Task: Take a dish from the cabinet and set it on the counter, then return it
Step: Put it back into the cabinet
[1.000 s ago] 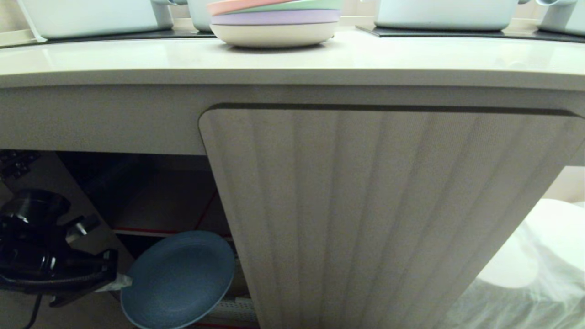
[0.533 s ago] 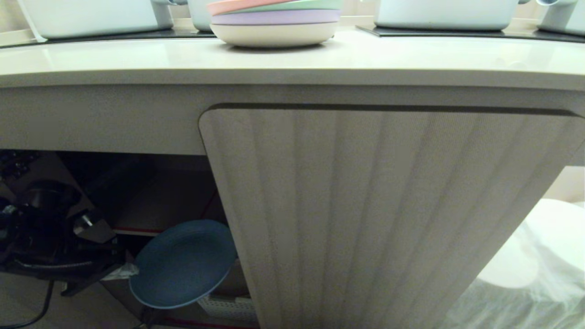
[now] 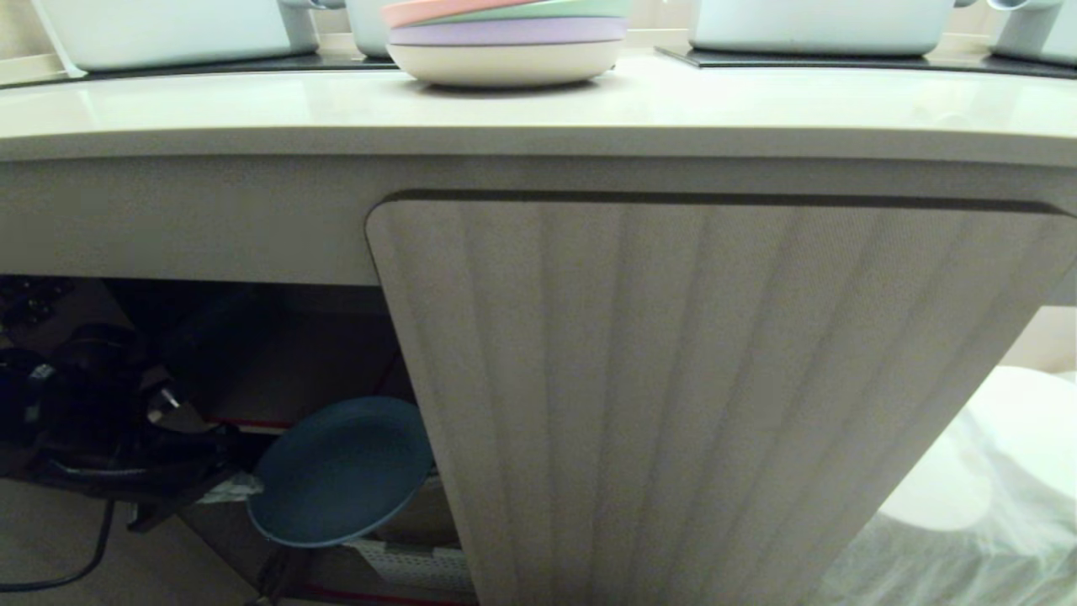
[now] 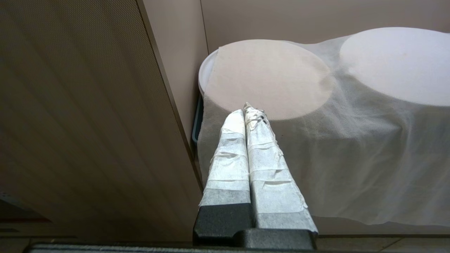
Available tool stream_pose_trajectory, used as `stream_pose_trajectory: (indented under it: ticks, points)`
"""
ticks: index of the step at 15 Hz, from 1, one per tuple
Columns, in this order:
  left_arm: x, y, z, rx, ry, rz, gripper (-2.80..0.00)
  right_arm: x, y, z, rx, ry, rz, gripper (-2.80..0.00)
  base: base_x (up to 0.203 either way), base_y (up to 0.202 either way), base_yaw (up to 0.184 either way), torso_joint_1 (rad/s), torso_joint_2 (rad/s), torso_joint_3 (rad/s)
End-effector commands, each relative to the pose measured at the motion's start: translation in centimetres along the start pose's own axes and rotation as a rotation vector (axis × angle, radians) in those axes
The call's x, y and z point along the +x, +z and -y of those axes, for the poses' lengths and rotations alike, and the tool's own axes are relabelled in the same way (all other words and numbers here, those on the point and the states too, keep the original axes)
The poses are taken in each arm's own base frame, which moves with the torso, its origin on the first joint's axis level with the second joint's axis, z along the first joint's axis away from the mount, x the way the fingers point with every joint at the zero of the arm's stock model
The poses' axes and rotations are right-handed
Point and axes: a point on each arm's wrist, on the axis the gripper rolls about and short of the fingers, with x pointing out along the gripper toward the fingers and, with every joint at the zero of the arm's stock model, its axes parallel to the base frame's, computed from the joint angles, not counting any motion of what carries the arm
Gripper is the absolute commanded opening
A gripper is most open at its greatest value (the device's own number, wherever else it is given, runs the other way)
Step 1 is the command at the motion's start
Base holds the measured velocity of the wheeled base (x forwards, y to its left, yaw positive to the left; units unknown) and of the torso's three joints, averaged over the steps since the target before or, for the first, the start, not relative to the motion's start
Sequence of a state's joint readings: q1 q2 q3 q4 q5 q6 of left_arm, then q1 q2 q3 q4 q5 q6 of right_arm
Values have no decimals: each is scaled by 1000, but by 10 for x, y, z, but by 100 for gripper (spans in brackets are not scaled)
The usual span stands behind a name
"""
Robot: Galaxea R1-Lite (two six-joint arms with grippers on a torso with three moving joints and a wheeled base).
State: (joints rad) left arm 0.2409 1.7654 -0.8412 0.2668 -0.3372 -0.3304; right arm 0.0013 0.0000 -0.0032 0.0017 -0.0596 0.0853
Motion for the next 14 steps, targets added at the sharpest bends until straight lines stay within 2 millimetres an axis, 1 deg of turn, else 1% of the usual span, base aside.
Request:
stream_pose_trajectory:
  ticks: [1, 3, 5, 10, 14]
  points:
    - [10, 4, 2, -1, -3, -13, -280, 0, 0, 0, 1, 0, 0, -280, 0, 0, 0, 0, 0, 0]
    - [19, 10, 8, -21, -11, 25, -280, 0, 0, 0, 1, 0, 0, -280, 0, 0, 0, 0, 0, 0]
    - [32, 14, 13, -23, 9, 49, -280, 0, 0, 0, 1, 0, 0, -280, 0, 0, 0, 0, 0, 0]
    - [42, 32, 25, -83, -2, 82, -280, 0, 0, 0, 1, 0, 0, -280, 0, 0, 0, 0, 0, 0]
    - [45, 40, 28, -83, -5, 95, -280, 0, 0, 0, 1, 0, 0, -280, 0, 0, 0, 0, 0, 0]
